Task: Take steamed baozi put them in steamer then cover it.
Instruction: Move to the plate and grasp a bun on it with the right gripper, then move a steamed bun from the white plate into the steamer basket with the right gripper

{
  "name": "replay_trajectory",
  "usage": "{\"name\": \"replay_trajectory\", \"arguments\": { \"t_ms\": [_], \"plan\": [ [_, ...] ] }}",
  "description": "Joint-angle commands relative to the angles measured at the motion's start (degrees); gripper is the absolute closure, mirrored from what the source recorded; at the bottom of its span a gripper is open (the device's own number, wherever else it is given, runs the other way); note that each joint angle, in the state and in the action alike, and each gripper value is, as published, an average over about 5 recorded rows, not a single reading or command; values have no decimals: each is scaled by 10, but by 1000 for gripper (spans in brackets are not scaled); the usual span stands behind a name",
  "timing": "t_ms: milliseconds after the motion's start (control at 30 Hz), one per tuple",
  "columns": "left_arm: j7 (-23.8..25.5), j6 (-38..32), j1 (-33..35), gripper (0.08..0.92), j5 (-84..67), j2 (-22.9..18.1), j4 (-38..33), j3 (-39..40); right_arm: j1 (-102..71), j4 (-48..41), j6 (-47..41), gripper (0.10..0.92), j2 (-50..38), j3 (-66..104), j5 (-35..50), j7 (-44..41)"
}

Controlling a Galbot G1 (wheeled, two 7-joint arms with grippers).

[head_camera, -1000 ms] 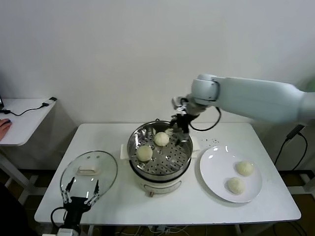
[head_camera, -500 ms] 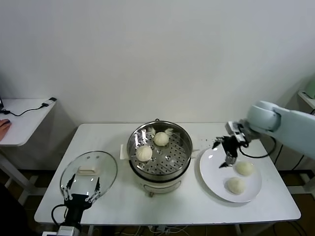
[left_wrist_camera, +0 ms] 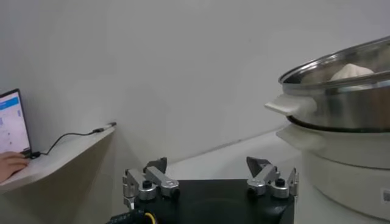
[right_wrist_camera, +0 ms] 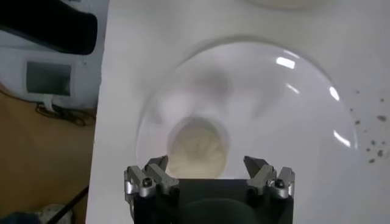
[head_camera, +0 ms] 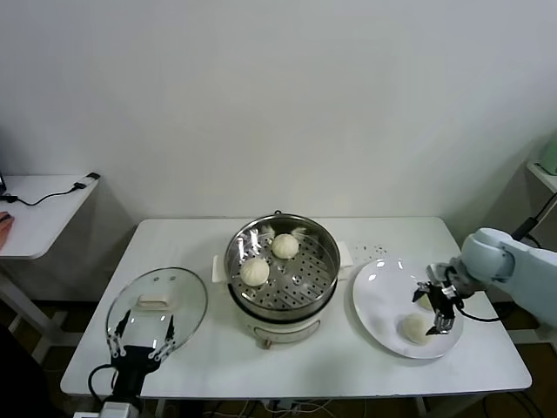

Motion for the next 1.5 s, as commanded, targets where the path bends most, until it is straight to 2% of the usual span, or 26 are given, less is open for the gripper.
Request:
{"name": "replay_trajectory", "arguments": {
  "t_ms": [33, 367, 567, 767, 933, 1167, 1333, 1500],
  "plan": [
    [0, 0, 1, 177, 1, -1, 0, -1, -56, -32, 4, 203, 29, 33, -43, -1],
    [0, -1, 2, 177, 4, -2, 1, -1, -58, -48, 5, 210, 47, 30, -51, 1],
    [0, 0, 0, 177, 6, -3, 1, -1, -54, -52, 9, 303, 47, 33, -49, -2],
    [0, -1, -1, 177, 8, -4, 3, 0, -24, -51, 34, 350, 44, 28, -46, -7],
    [0, 0, -1, 177, 8, -3, 2, 0, 126, -69, 171, 355, 62, -40, -48, -37],
    [0, 3, -2, 177, 11, -4, 3, 1, 357, -115, 363, 355, 154, -150, -42, -91],
    [1, 6, -1, 177, 16, -5, 4, 3, 426, -121, 434, 348, 230, -161, -34, -97],
    [1, 11, -4, 177, 23, -8, -1, 7, 437, -106, 470, 347, 302, -147, -35, -99]
  ]
}}
